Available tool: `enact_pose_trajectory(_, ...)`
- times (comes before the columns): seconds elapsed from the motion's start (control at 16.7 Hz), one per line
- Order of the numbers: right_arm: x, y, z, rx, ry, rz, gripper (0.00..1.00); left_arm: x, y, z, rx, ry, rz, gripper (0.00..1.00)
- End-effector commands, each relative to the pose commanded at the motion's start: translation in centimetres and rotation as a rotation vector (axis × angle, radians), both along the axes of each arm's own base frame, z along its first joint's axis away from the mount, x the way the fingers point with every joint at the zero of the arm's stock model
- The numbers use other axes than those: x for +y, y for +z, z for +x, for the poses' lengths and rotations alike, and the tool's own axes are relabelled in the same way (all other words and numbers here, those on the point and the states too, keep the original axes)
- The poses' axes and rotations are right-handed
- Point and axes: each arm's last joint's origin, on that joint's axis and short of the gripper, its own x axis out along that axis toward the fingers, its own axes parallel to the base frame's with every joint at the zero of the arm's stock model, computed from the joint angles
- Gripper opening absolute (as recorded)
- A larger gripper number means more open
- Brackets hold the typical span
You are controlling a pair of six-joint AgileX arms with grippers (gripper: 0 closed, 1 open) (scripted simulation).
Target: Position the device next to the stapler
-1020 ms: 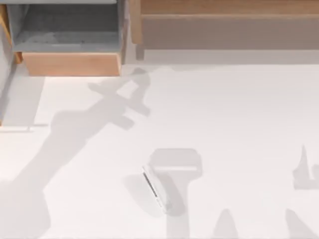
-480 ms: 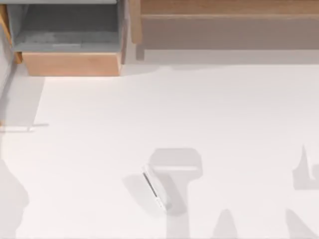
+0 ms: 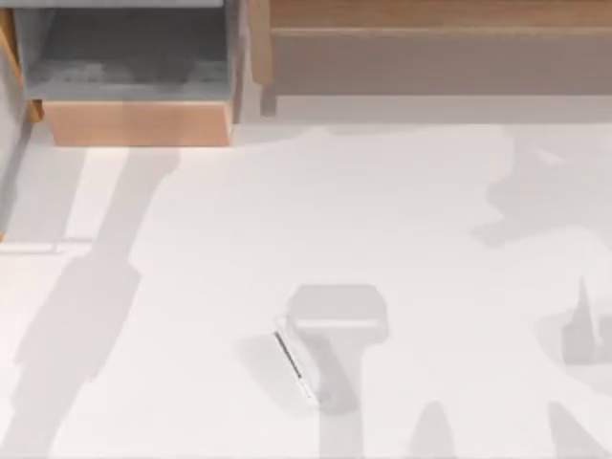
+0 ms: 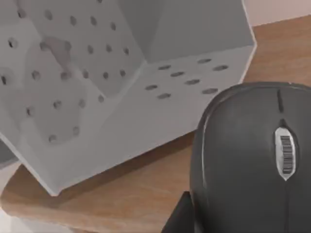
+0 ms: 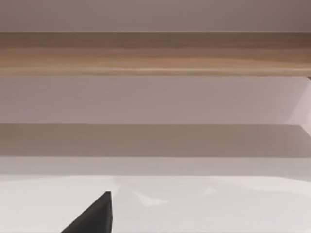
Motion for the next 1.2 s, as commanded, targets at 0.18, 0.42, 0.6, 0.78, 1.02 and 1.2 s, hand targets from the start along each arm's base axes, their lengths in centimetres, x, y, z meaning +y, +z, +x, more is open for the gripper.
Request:
enact_pose_trajectory(0.18, 0.0, 0.0, 0.0, 0.0, 0.0, 0.0, 1.0, -11.9, -9.0, -2.8, 0.319, -0.34, 0.235, 0.0)
enact_pose_trajectory(0.42, 0.0, 0.0, 0.0, 0.0, 0.0, 0.0, 1.0, -21.9, -18.7, -10.1, 0.582, -0.688, 0.547, 0.0)
enact_pose_trajectory(0.6, 0.0, 0.0, 0.0, 0.0, 0.0, 0.0, 1.0, -25.3, -23.3, -14.5, 0.681, -0.839, 0.712, 0.0)
enact_pose_trajectory(0.78, 0.0, 0.0, 0.0, 0.0, 0.0, 0.0, 1.0, -26.2, -24.7, -15.9, 0.707, -0.88, 0.762, 0.0)
enact_pose_trajectory(1.02, 0.0, 0.0, 0.0, 0.0, 0.0, 0.0, 1.0, -26.2, -24.7, -15.9, 0.707, -0.88, 0.762, 0.0)
enact_pose_trajectory(1.2, 0.0, 0.0, 0.0, 0.0, 0.0, 0.0, 1.0, -26.1, -24.6, -15.9, 0.707, -0.881, 0.76, 0.0)
